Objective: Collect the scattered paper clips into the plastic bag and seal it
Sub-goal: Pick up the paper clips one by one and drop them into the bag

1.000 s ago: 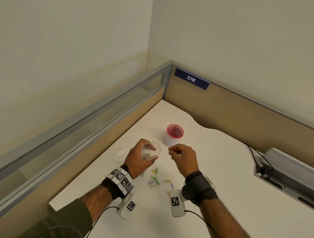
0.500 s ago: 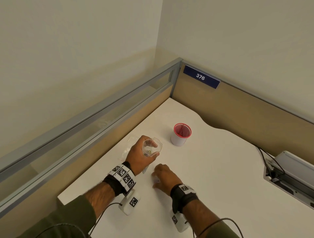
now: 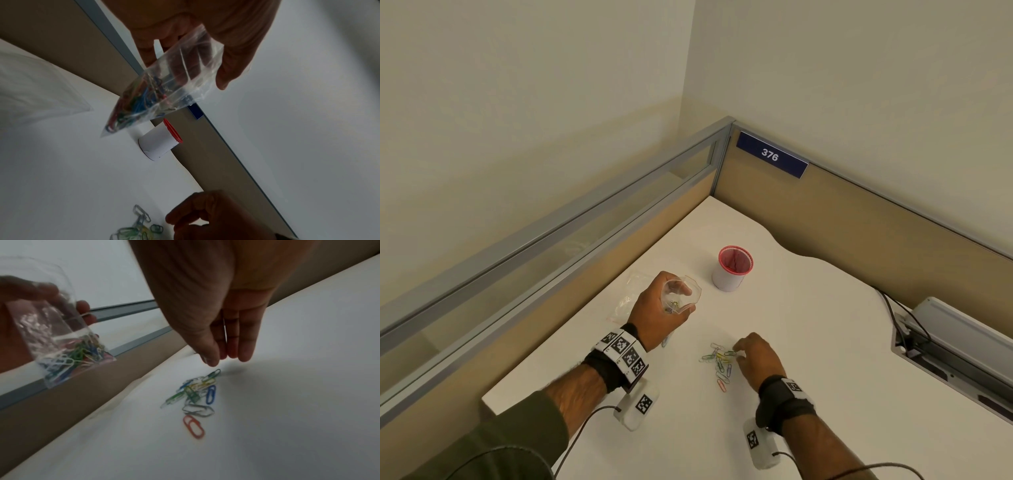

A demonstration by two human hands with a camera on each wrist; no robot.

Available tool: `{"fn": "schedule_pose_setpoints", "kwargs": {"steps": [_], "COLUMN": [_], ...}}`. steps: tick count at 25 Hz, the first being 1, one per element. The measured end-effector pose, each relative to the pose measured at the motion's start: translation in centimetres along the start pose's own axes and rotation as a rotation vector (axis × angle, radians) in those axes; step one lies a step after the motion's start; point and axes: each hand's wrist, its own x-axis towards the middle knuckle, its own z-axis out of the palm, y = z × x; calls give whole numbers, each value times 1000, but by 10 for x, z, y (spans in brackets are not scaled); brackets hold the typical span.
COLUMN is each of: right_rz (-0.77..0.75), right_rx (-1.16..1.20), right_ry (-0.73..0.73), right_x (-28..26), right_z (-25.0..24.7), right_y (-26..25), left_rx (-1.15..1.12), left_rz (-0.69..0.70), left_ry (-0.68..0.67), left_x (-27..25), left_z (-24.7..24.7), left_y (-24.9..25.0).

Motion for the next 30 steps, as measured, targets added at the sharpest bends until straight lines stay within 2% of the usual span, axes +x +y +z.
{"fn": "schedule_pose_setpoints", "kwargs": {"steps": [2,4,9,14,17,20,24,27,30], "right_rz": [40,18,15,-151,-254,-309,-190,-143,-170], "right_rx": [-19,-65,-14,-100,-175,-120,-6,-94,-167], "right_ry": [-46,-74,-10,-222,-226,-184,-116,-212,-169], "right_x": [-4,-7,-5,8,2,-19,-34,-34,-29], "right_z": [6,16,13,9,16,19,7,8,20], "right_y": [0,-9,-24,-34,-29,-20,-4,-4,-16], "left_rx": [5,4,10,25,34,35,22,16,5], "left_rz": [0,3,6,0,6,3,1,1,11], "left_ry": [-10,-9,-2,9,15,29,26,8,11], "left_x": [0,1,0,0,1,2,2,2,2], "left_z": [1,2,1,-4,-7,-7,-5,-2,1], "left_y": [1,1,4,5,5,6,3,2,3]}}
